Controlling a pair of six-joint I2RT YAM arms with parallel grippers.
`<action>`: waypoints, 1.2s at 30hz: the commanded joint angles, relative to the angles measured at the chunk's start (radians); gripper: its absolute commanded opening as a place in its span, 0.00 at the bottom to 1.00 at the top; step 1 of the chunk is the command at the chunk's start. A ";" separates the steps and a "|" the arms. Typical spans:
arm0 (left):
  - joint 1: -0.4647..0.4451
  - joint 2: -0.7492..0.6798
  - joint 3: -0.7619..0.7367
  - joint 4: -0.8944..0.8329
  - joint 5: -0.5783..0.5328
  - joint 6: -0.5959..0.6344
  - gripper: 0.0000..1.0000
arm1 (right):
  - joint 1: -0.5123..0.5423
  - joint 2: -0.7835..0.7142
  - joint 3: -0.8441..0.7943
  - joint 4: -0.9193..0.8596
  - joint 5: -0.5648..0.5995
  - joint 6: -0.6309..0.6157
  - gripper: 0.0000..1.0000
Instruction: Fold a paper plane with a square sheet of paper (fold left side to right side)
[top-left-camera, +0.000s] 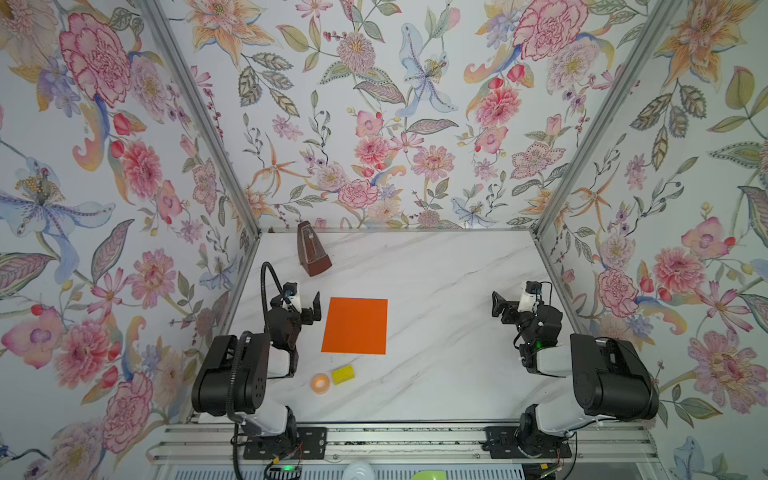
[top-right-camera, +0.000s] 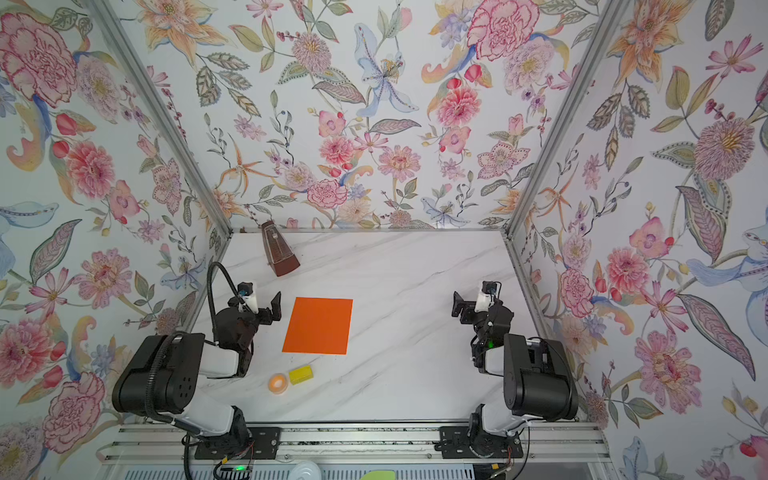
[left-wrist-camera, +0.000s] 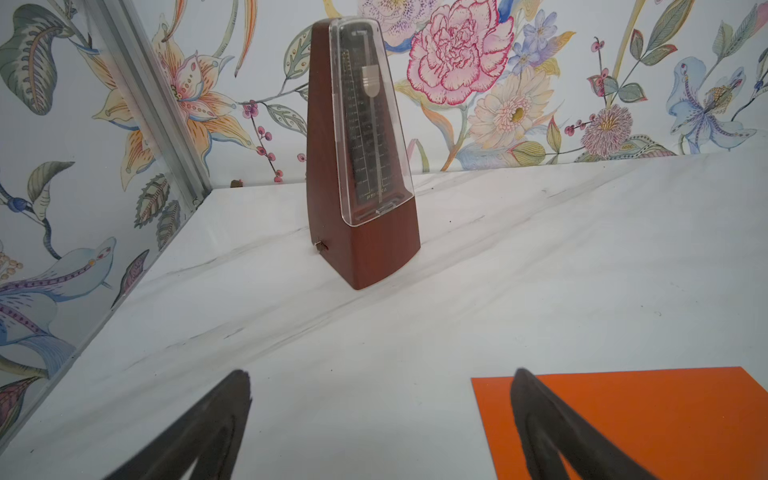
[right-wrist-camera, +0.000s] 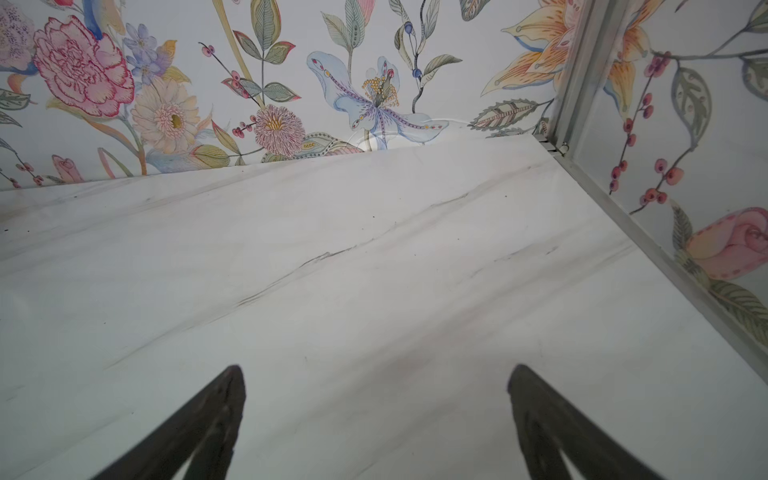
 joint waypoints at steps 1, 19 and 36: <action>0.003 -0.003 -0.010 0.038 0.024 0.006 0.99 | -0.002 0.006 -0.012 0.032 -0.015 -0.011 0.99; 0.001 0.000 0.000 0.019 -0.052 -0.020 0.99 | -0.007 0.005 -0.012 0.032 -0.017 -0.006 0.99; 0.001 -0.067 -0.010 -0.004 -0.146 -0.051 0.99 | 0.024 -0.088 0.021 -0.115 0.064 -0.018 0.99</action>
